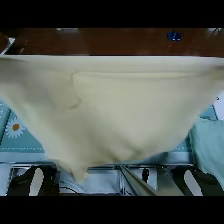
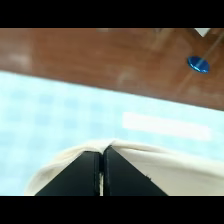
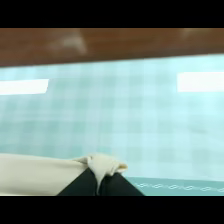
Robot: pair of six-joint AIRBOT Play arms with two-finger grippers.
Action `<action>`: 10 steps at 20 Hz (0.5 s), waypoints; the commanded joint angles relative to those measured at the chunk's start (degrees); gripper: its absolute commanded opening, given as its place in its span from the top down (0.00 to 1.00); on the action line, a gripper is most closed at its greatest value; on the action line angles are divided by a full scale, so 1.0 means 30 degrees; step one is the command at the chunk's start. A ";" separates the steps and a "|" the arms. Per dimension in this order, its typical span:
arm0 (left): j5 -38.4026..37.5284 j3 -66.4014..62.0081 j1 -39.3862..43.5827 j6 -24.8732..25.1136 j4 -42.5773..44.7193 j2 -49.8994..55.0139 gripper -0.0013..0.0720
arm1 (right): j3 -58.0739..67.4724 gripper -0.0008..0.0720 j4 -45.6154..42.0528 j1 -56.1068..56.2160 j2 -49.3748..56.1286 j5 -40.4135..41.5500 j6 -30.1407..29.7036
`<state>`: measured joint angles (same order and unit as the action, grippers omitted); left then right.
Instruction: Fold the shirts.
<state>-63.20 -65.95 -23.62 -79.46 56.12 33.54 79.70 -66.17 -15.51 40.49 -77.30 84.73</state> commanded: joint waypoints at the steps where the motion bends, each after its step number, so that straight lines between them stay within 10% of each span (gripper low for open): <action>1: 0.2718 0.2193 0.1290 0.0430 -0.1093 0.3956 0.95 | -0.2404 0.96 0.2324 0.0015 0.3410 0.3016 -0.1435; 10: 0.9879 -0.2769 0.6557 -0.0954 -0.1086 1.7187 0.95 | 0.3067 0.96 0.5100 0.0379 1.6910 0.6441 -0.2572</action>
<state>-39.59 -69.23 -7.22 -79.92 53.08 73.76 81.80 -53.06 -14.92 79.29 -59.99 77.45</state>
